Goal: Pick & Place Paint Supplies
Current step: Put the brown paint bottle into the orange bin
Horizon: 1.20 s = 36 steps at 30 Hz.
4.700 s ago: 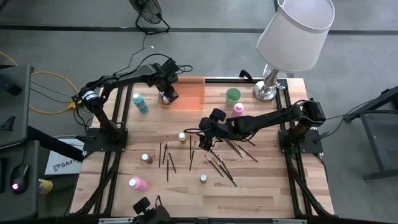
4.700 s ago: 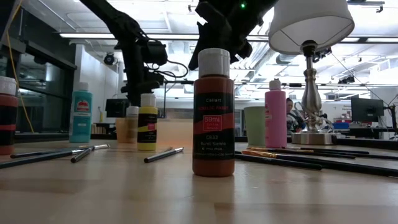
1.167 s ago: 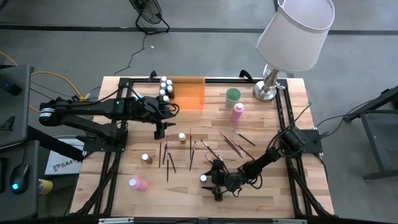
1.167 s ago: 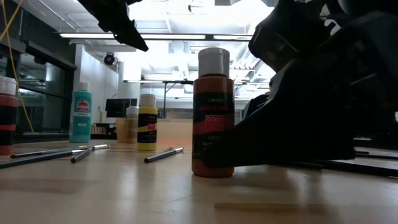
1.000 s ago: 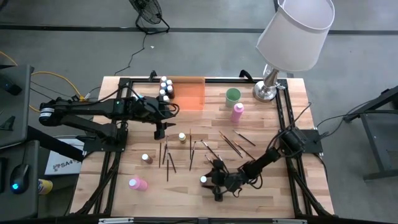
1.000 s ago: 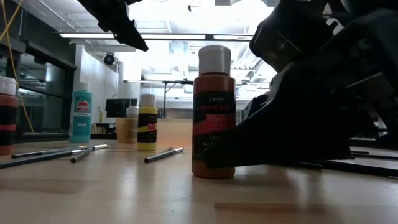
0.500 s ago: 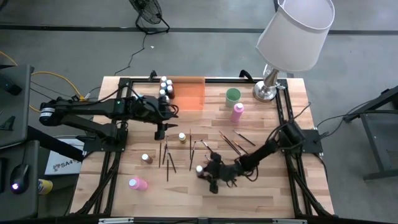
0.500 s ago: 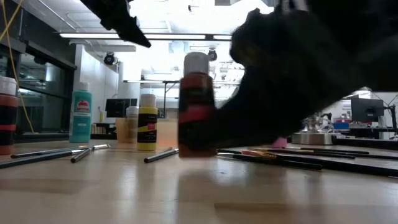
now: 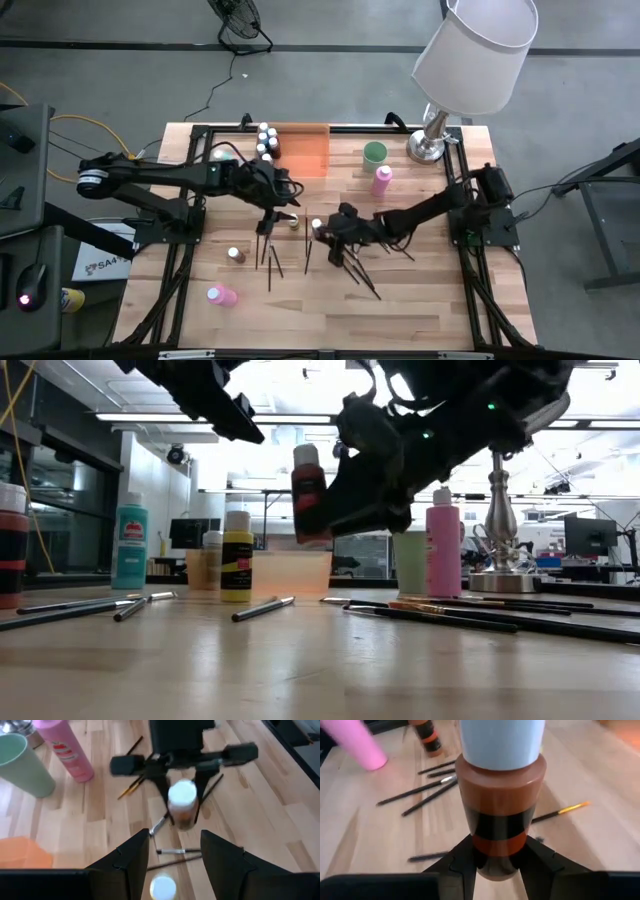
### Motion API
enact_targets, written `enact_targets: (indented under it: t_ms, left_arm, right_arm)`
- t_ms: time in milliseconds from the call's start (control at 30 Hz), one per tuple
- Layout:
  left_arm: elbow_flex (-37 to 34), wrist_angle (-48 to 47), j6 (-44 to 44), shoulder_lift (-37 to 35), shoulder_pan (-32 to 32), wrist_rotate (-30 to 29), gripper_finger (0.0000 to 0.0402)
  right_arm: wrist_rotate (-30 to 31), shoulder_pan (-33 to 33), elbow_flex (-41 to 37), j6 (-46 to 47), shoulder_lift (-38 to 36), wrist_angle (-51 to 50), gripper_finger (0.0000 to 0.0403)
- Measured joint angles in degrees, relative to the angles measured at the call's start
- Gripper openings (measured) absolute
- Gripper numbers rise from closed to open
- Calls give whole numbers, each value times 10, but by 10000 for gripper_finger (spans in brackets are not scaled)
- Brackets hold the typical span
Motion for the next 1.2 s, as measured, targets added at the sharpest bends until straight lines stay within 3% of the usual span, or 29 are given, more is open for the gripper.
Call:
enact_targets:
  t_ms: [200, 400, 600, 800, 1200]
  left_arm:
    - [31, 8, 0, 50, 0, 3, 172]
    - [56, 9, 1, 95, 0, -36, 176]
    - [62, 28, -12, 128, 0, -38, 228]
    - [62, 37, -16, 139, 0, 20, 272]
    - [62, 82, -24, 148, 0, 34, 274]
  right_arm:
    - [-29, -33, 0, -14, -2, -3, 116]
    - [-39, -41, 0, -27, -2, -1, 117]
    - [-40, -40, 0, -29, -2, -7, 118]
    - [-37, -41, 0, -33, -2, -2, 118]
    - [-35, -48, 0, -37, -3, 0, 114]
